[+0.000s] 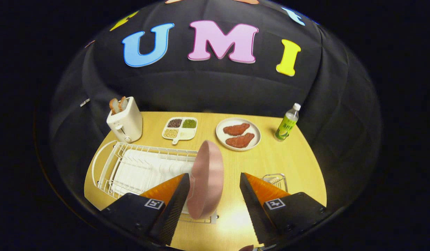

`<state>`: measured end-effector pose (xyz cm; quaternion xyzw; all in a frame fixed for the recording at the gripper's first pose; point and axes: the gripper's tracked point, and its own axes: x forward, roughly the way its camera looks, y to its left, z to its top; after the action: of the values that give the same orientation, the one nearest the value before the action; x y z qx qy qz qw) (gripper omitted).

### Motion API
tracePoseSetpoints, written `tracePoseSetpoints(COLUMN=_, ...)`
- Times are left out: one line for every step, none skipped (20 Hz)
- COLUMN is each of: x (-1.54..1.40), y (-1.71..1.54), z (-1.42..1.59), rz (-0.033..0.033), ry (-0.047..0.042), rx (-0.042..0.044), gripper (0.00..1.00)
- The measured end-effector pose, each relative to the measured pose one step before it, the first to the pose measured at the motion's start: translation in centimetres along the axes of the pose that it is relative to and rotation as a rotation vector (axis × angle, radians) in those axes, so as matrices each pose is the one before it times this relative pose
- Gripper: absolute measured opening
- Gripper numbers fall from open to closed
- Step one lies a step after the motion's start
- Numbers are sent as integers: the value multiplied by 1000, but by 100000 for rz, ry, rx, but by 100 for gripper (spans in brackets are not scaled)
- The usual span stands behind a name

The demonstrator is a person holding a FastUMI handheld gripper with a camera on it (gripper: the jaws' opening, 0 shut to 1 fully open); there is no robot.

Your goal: Take the plate from the dish rack, then take the spoon from the basket and place it into the plate.

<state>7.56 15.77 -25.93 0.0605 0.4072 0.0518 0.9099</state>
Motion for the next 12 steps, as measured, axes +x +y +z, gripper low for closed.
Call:
tracePoseSetpoints(x=966, y=217, z=-568, rz=-593, ry=2556, rx=2037, gripper=82)
tracePoseSetpoints(x=802, y=296, z=-468, rz=-977, ry=1932, rx=1370, gripper=78)
tracePoseSetpoints(x=892, y=33, z=-279, rz=-1572, ry=1288, rx=176, gripper=69)
tracePoseSetpoints(x=893, y=62, z=-584, rz=-1950, ry=1828, rx=-823, gripper=60)
tracePoseSetpoints(x=446, y=117, z=-384, rz=-1235, ry=2292, rx=-827, gripper=50)
tracePoseSetpoints(x=-74, y=-127, z=12, rz=-2433, ry=-19, rx=-846, gripper=41)
tracePoseSetpoints(x=409, y=-233, z=233, rz=-2444, ry=-988, rx=-631, gripper=35)
tracePoseSetpoints(x=-83, y=-413, z=161, rz=-3152, ry=179, rx=-1239, gripper=33)
tracePoseSetpoints(x=-146, y=-86, z=87, rz=-1628, ry=219, rx=-386, gripper=31)
tracePoseSetpoints(x=-228, y=-40, z=182, rz=-781, ry=-7, rx=-1030, gripper=29)
tracePoseSetpoints(x=-253, y=33, z=248, rz=-707, ry=-42, rx=-1855, gripper=27)
tracePoseSetpoints(x=-189, y=-16, z=488, rz=-1126, ry=-858, rx=-2493, gripper=27)
